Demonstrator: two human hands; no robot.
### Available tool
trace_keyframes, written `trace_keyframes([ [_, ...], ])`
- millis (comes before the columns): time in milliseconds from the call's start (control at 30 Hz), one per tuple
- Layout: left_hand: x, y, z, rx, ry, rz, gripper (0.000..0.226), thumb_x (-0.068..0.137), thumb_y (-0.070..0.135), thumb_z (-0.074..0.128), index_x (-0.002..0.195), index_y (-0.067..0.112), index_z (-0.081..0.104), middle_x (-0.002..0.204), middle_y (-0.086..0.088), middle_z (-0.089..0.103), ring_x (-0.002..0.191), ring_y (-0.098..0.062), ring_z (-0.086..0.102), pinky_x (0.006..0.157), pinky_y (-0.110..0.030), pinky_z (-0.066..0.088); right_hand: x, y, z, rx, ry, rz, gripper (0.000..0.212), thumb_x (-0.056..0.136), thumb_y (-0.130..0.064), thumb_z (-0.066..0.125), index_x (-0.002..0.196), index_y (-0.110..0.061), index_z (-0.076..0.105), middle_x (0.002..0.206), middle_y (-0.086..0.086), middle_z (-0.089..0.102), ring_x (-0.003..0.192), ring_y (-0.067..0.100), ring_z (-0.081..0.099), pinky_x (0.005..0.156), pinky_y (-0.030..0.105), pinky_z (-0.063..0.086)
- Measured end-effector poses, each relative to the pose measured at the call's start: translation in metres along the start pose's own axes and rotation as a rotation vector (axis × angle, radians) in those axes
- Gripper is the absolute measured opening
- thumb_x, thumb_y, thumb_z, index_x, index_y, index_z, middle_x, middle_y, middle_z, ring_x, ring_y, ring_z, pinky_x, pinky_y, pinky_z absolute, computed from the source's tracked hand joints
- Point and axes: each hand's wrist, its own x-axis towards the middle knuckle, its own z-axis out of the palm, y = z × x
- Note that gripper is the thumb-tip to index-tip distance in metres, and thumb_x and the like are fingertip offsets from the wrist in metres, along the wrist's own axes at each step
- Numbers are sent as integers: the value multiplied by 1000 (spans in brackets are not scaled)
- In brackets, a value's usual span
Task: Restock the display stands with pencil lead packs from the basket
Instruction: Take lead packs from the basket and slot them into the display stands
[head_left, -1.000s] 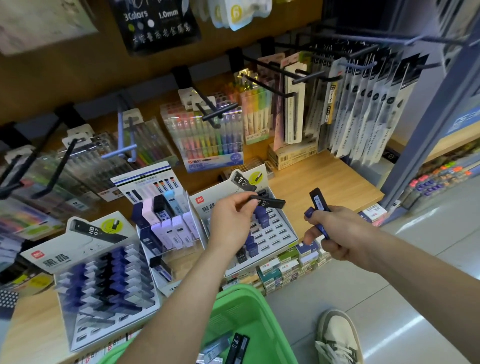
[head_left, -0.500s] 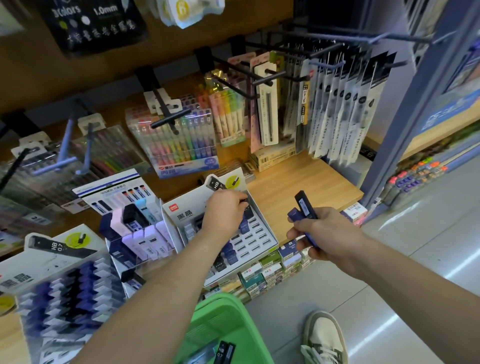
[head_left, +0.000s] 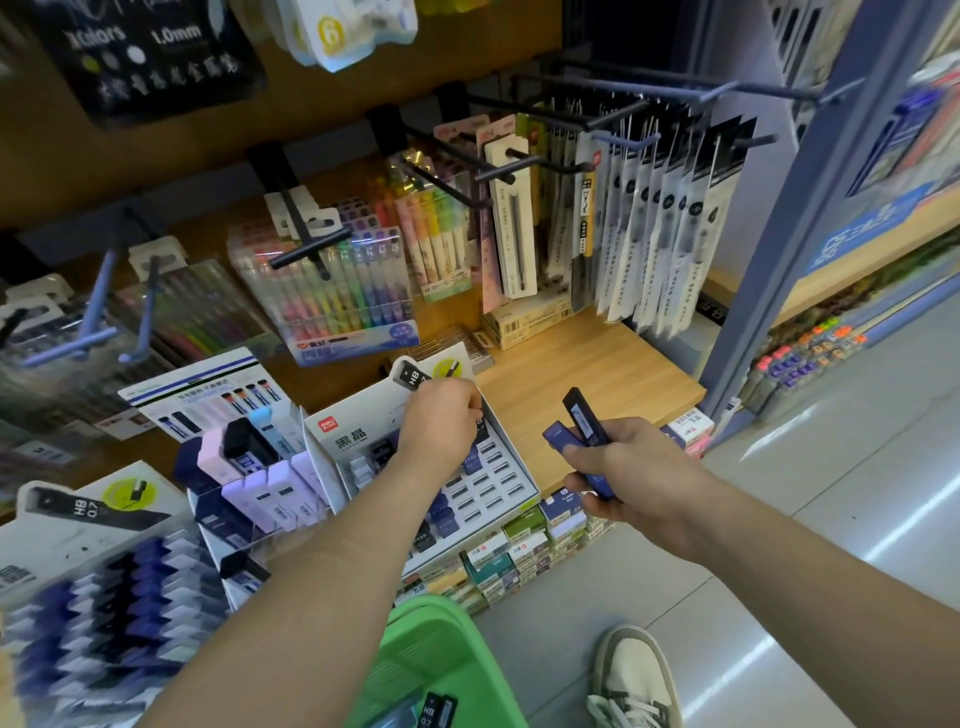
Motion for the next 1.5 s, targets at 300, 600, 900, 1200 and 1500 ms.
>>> trace_keyframes([
  [300,-26,21,-26,-583,-144,-27,42,88,-4,55,109,30,70,115,8,68,99,-12,63,82,-26,54,-1,-1,-6,1,-26,-21,8,95,-13,63,98,-5,66,68,3,64,56,9,56,42,18,37],
  [600,-80,26,-50,-1000,-138,17,12,80,19,75,83,30,76,85,8,74,82,-6,68,73,-17,52,-4,-8,7,131,-169,98,32,101,-30,52,115,-3,61,72,12,69,43,9,44,33,16,27],
  [900,-119,33,-40,-1382,41,-392,8,84,24,71,86,16,72,75,-8,73,64,-18,69,57,-21,53,-8,-14,23,256,-221,-29,18,86,-18,70,100,-6,66,74,5,58,46,5,30,34,14,24],
  [1200,-125,17,-51,-1452,-100,-192,45,78,16,74,118,34,65,107,1,71,87,-17,69,74,-24,54,-8,-10,31,73,-344,35,10,92,-14,64,99,-9,67,60,1,58,37,3,29,31,14,22],
  [1500,-92,-24,-66,-1058,214,-273,12,77,20,78,72,30,74,69,5,72,57,-6,63,61,-22,56,-1,-9,24,1,-20,74,33,100,-40,51,109,-10,64,67,1,60,41,7,32,34,18,21],
])
